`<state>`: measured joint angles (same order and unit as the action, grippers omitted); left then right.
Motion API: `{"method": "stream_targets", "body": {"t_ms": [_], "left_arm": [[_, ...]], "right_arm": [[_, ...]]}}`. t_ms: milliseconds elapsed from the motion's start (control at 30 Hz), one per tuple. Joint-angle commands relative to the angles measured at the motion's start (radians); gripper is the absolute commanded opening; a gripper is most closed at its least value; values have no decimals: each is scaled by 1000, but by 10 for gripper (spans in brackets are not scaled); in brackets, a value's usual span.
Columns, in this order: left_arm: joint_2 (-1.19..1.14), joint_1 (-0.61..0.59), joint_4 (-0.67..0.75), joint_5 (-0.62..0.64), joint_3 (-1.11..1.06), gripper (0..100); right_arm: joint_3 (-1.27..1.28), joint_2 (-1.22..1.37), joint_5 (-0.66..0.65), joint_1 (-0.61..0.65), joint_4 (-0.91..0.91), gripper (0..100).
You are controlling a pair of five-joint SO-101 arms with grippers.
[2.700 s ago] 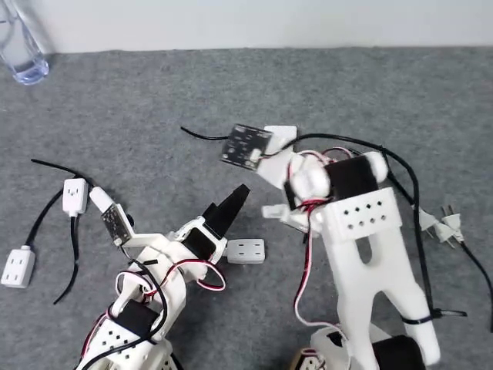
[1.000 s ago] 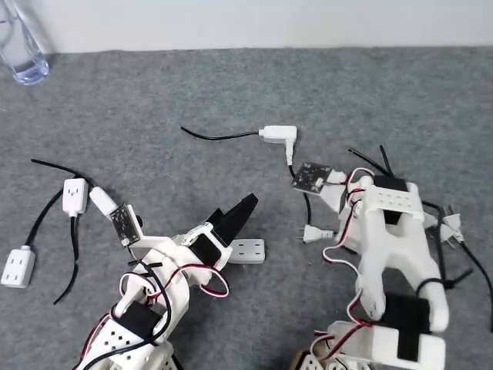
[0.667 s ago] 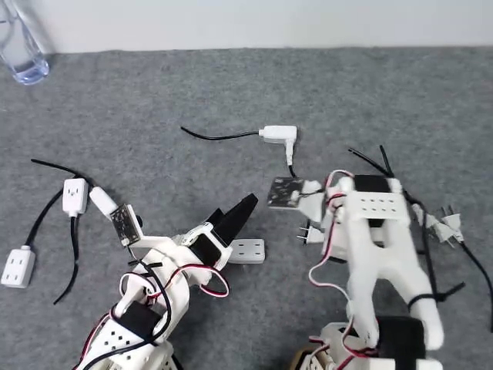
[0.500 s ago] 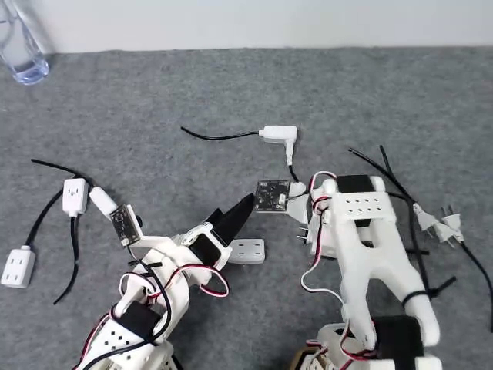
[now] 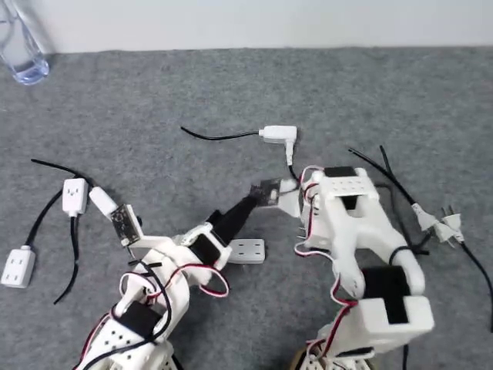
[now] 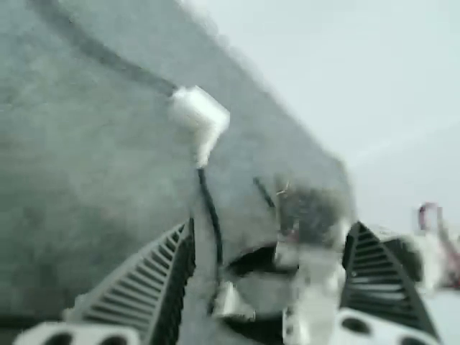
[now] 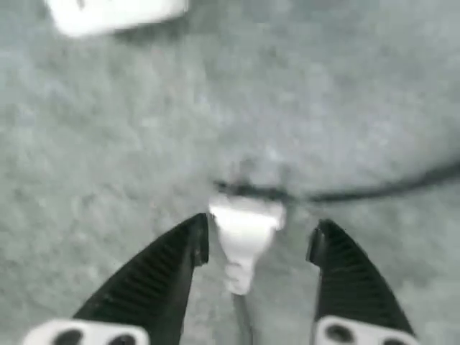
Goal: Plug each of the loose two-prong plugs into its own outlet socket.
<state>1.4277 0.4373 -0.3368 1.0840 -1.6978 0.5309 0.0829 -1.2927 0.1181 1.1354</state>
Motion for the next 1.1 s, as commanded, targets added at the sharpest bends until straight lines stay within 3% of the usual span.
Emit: {"method": "stream_targets", "body": {"t_ms": [0,233,600,1067], "left_arm": [[12,8,25,-12,8,319],[12,8,25,-12,8,319],[12,6,25,-12,8,319],[12,6,25,-12,8,319]], "right_arm": [[-32,4,-11,5,2,220],[-34,10,-41,-27,16,208],[-34,10,-69,-51,-13,3],[-55,-1,-69,-68,-25,9]]}}
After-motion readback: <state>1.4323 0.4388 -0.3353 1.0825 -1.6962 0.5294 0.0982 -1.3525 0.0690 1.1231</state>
